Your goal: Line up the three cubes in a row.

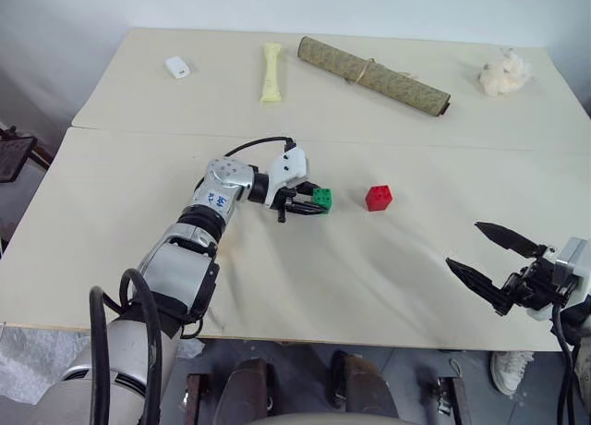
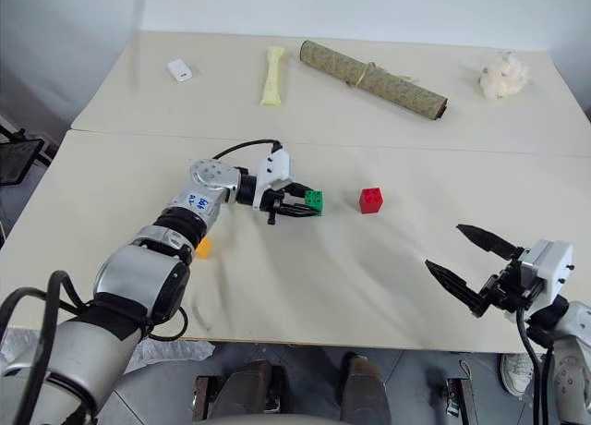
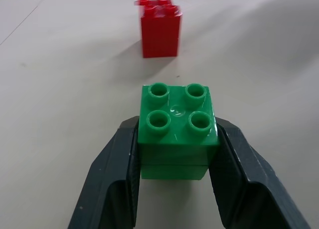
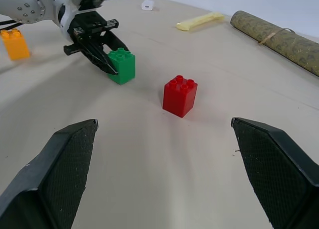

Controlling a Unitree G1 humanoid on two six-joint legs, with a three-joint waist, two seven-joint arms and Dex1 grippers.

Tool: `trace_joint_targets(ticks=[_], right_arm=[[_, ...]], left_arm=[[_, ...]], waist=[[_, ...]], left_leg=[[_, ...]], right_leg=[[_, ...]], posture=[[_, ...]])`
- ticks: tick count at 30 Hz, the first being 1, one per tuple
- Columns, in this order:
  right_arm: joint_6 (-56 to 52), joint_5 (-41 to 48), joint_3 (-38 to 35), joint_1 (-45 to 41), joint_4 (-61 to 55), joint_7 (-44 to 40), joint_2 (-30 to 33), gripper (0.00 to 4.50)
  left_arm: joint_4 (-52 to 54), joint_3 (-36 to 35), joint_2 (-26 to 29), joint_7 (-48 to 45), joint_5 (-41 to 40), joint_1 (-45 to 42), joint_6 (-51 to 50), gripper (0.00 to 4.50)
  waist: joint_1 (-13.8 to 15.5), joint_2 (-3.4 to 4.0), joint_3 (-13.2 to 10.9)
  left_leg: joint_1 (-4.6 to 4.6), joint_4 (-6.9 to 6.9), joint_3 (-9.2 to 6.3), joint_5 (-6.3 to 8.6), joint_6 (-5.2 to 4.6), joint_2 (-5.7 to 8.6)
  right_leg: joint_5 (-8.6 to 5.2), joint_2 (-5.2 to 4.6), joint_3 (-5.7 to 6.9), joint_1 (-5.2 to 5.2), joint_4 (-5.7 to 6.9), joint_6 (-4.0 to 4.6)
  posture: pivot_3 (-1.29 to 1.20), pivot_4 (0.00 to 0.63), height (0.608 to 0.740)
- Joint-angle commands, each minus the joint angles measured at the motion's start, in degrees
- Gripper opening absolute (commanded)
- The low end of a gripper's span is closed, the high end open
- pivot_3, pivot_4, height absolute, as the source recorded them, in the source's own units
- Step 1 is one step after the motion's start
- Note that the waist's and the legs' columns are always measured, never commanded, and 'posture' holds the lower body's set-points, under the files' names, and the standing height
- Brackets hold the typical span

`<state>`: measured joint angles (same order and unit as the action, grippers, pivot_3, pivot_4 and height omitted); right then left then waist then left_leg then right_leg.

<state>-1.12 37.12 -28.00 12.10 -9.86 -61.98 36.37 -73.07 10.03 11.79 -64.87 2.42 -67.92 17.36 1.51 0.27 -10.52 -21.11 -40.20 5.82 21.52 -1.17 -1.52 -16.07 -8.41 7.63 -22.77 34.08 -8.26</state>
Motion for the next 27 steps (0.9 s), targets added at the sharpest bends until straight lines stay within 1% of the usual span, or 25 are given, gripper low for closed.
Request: trace_joint_targets(ticks=[1, 3, 6, 10, 15, 18, 19, 22, 23, 24, 25, 27], right_arm=[[0.9, 0.5, -1.1, 0.6, -2.5, 0.9, -0.6, 4.50], [0.8, 0.5, -0.8, 0.8, -2.9, 1.1, -0.8, 4.50], [0.4, 0.6, -0.1, 0.5, -3.2, 1.2, -1.1, 4.50], [0.1, 0.7, 1.3, -0.6, -3.1, 1.1, -1.2, 4.50], [-0.7, 0.7, 4.5, -4.3, -1.8, 0.2, -1.0, 4.50], [-0.9, 0.3, 7.7, -8.5, 0.1, -1.1, -1.1, 4.50], [-0.8, 0.0, 8.4, -9.6, 0.7, -1.4, -1.1, 4.50], [-0.2, -2.4, 10.6, -12.6, 2.8, -0.8, -1.2, 4.50], [-0.2, -3.6, 11.7, -13.9, 3.6, -0.4, -1.3, 4.50], [-1.2, -3.1, 13.9, -16.7, 4.2, -1.3, -2.1, 4.50], [-2.0, -2.6, 15.5, -18.6, 4.7, -2.1, -2.7, 4.50], [-1.0, -3.3, 18.6, -22.3, 5.8, -4.2, -4.1, 4.50]], left_arm=[[-0.6, -0.9, -0.9, 1.3, 1.1, -2.1, 0.4, 1.51], [-0.8, -0.9, -1.0, 0.7, 1.6, -2.2, 0.5, 2.25], [-0.6, -2.0, -0.6, -0.2, 1.1, -2.7, 1.5, 3.13], [0.2, -4.7, 1.2, -1.3, -0.4, -3.8, 1.9, 4.34], [4.0, -8.9, 6.6, -11.8, -4.5, -3.6, 3.0, 4.34], [9.1, -12.4, 11.7, -19.0, -9.1, -1.6, 1.4, 4.34], [10.7, -13.2, 12.8, -20.4, -10.3, -0.8, 0.8, 4.34], [16.7, -15.4, 16.0, -20.5, -13.4, 2.5, -3.5, 4.43], [20.7, -16.9, 17.6, -19.9, -15.2, 5.2, -6.3, 4.43], [28.1, -21.3, 20.8, -17.2, -18.1, 13.0, -8.4, 4.43], [33.9, -24.5, 23.0, -15.0, -20.2, 18.8, -10.3, 4.43], [44.8, -31.6, 26.6, -10.0, -22.9, 33.5, -13.9, 4.43]], waist=[[0.0, 0.00, 0.0], [-0.1, 0.00, 0.0], [-0.1, 0.00, 0.0], [-0.2, 0.00, 0.0], [-0.4, 0.01, 0.0], [-0.9, 0.01, 0.0], [-1.1, 0.01, 0.0], [-1.5, 0.02, 0.0], [-1.4, 0.02, 0.0], [-1.7, 0.04, 0.0], [-2.6, 0.09, 0.1], [-4.2, 0.10, 0.1]], left_leg=[[0.00, 0.00, 0.00, 0.00, 0.00, 0.00], [0.01, 0.00, 0.00, 0.00, 0.00, 0.00], [0.02, 0.00, 0.00, 0.00, 0.00, 0.00], [0.02, 0.00, 0.00, 0.00, 0.00, 0.00], [0.03, 0.00, 0.00, 0.00, 0.00, -0.01], [0.02, -0.03, 0.00, 0.00, 0.00, -0.02], [0.02, -0.07, 0.00, 0.00, 0.00, -0.02], [0.02, -0.08, -0.05, 0.00, 0.00, -0.03], [0.01, -0.10, -0.06, 0.00, 0.00, -0.03], [-0.01, -0.12, -0.12, 0.00, 0.00, -0.03], [-0.01, -0.15, -0.11, 0.00, 0.00, -0.03], [0.25, -0.04, -0.40, 0.00, 0.00, -0.13]], right_leg=[[0.00, 0.00, 0.00, 0.00, 0.00, 0.00], [0.00, 0.00, 0.00, 0.00, 0.01, 0.00], [0.00, 0.00, -0.01, 0.00, 0.01, 0.00], [0.00, 0.00, 0.00, 0.00, 0.01, 0.00], [0.00, 0.00, -0.01, -0.01, 0.04, 0.00], [0.00, 0.00, -0.01, -0.03, 0.06, 0.00], [0.00, 0.00, -0.01, -0.03, 0.09, 0.00], [0.00, 0.00, 0.00, -0.03, 0.12, 0.01], [0.00, 0.00, 0.00, -0.03, 0.13, 0.01], [0.00, -0.01, 0.02, -0.02, 0.13, 0.01], [0.00, -0.01, 0.00, -0.02, 0.15, 0.01], [-0.04, -0.02, -0.12, -0.04, 0.27, 0.07]], posture=[[0.00, 0.150, 0.740], [0.00, 0.150, 0.740], [0.00, 0.150, 0.740], [0.00, 0.150, 0.740], [0.00, 0.150, 0.740], [0.00, 0.150, 0.740], [0.00, 0.150, 0.740], [0.00, 0.150, 0.740], [0.00, 0.150, 0.740], [0.00, 0.150, 0.740], [0.00, 0.150, 0.740], [0.00, 0.150, 0.740]])
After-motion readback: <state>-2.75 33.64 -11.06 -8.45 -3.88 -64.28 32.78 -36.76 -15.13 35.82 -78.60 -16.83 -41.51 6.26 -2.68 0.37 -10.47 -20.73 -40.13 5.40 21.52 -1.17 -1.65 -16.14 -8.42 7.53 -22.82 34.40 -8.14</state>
